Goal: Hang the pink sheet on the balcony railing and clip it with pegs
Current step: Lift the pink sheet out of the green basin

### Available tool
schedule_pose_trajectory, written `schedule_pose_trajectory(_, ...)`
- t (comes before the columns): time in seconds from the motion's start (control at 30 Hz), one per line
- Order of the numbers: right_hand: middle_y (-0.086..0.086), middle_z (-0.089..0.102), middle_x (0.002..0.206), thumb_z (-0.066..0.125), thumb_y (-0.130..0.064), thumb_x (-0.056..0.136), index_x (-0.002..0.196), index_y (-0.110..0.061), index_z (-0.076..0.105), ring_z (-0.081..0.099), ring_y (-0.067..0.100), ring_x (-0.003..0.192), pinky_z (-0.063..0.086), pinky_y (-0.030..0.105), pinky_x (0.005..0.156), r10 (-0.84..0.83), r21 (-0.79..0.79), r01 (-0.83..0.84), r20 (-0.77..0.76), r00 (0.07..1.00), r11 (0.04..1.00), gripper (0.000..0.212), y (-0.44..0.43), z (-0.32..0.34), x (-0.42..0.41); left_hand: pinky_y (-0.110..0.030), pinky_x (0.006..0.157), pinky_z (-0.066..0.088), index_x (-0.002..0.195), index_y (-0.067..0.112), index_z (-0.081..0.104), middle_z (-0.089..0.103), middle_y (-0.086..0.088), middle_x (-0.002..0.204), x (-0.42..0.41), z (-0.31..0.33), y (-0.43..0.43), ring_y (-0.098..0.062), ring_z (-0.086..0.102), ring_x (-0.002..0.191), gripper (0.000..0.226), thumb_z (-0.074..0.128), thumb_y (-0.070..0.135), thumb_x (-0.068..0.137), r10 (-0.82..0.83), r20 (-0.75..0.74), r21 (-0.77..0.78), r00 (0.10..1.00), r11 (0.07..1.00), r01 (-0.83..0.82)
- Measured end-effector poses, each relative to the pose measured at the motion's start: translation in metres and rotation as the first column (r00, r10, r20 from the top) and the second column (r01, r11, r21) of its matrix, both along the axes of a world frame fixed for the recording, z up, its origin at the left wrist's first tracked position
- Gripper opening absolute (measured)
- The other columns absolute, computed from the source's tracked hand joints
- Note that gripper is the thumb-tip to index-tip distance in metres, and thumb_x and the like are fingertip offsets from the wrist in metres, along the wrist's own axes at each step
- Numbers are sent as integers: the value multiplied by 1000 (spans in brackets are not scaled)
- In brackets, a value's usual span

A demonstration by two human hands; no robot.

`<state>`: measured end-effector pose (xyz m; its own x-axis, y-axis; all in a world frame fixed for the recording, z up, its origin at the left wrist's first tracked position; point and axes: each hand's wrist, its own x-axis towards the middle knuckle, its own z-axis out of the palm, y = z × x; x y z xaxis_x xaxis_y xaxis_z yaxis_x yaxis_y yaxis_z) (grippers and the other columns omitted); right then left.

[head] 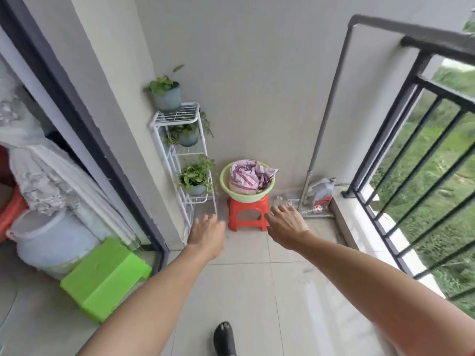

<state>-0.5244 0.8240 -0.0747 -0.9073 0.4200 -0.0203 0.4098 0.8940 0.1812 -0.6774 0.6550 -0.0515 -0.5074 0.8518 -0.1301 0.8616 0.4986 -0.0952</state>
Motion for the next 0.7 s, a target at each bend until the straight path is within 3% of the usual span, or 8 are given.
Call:
schedule_pose_trajectory(0.33,11,58,124,55,-36,89,124,-15,55,55,31,114,46,43,89,-148,-86,149,16,989,985,42,139,-14,-154,-42,98,37,117,16,59,55,-6,124,-186,-6,158,-26,48,119,29,44,21,93,-55,33,-19,998,998,56)
schedule_pose_trajectory(0.7,9,57,122,47,-29,93,120,-16,53,53,31,114,42,41,89,-231,-182,247,106,967,952,31,336,-71,-238,-41,99,40,116,18,63,59,-4,120,-278,-61,355,-26,53,115,28,49,19,91,-98,119,-65,988,992,106)
